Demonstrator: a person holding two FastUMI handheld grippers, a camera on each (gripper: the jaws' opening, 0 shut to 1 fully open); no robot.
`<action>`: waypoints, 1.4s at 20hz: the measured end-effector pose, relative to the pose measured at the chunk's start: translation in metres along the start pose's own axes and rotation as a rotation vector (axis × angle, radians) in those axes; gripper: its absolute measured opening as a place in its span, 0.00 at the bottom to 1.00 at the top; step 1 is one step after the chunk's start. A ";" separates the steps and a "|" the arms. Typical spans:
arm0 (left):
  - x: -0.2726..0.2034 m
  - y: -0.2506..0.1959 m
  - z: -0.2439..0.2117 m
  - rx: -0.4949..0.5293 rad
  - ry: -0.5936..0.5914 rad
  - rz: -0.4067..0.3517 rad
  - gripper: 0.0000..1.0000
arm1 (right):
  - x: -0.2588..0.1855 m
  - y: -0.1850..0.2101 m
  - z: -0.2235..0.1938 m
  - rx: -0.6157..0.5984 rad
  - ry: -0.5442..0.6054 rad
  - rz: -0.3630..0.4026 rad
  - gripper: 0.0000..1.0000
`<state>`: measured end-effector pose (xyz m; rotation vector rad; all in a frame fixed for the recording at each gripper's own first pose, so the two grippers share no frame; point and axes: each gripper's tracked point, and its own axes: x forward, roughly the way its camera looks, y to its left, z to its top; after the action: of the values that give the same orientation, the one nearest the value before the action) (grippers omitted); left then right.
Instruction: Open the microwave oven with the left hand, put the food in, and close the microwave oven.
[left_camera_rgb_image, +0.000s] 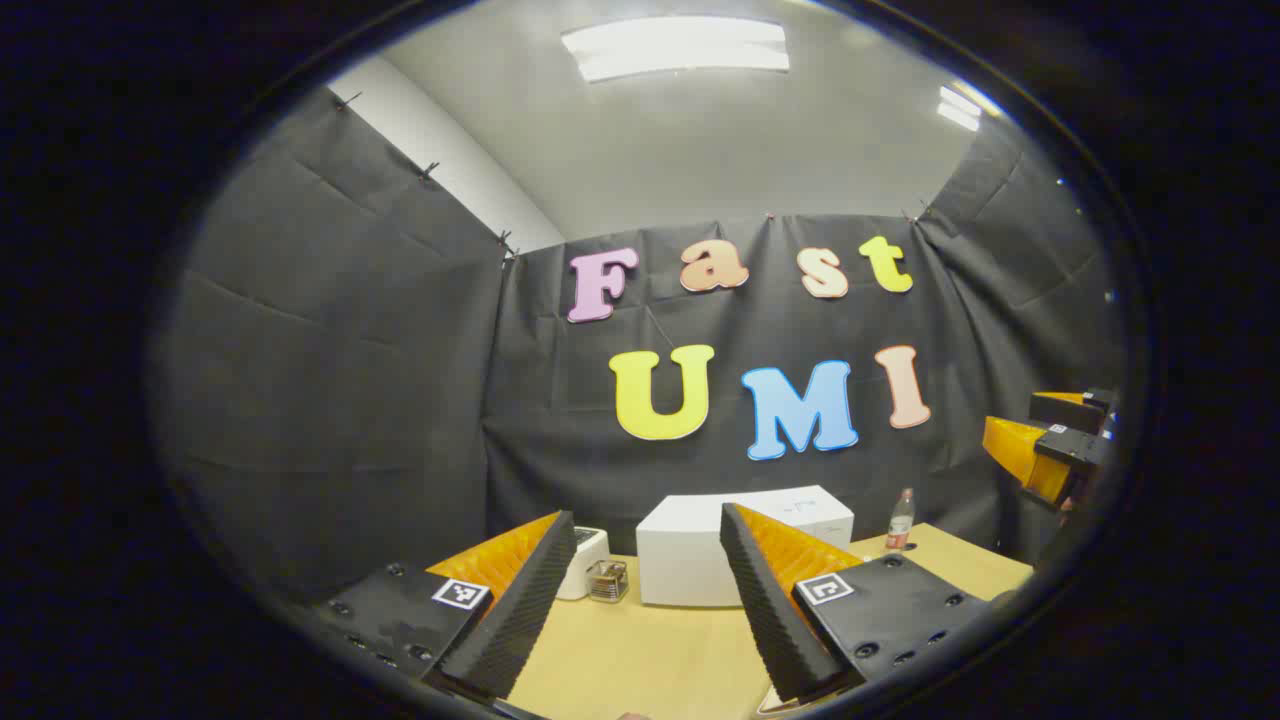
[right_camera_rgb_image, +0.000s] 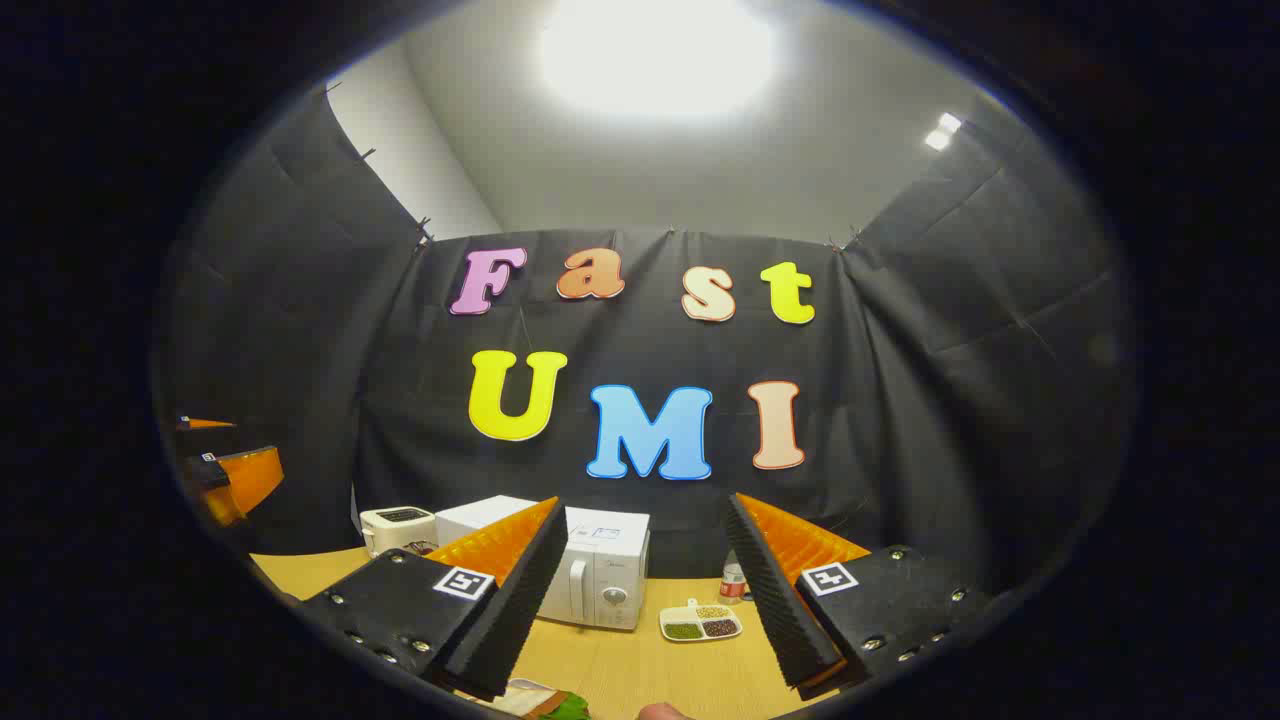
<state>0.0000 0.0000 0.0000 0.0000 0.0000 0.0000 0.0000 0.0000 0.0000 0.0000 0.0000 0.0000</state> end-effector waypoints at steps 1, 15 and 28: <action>0.002 -0.002 -0.001 0.001 -0.002 0.000 0.97 | 0.000 -0.002 -0.002 -0.002 0.004 -0.001 0.96; 0.009 -0.033 -0.013 -0.019 -0.003 -0.011 0.97 | 0.007 -0.029 -0.014 -0.035 0.017 0.002 0.96; 0.095 -0.095 -0.047 0.005 -0.011 -0.098 0.98 | 0.014 -0.069 -0.042 -0.025 0.058 -0.042 0.96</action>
<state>0.0953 -0.0950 -0.0466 0.0049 -0.0112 -0.0979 0.0135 -0.0687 -0.0417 -0.0249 0.0577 -0.0425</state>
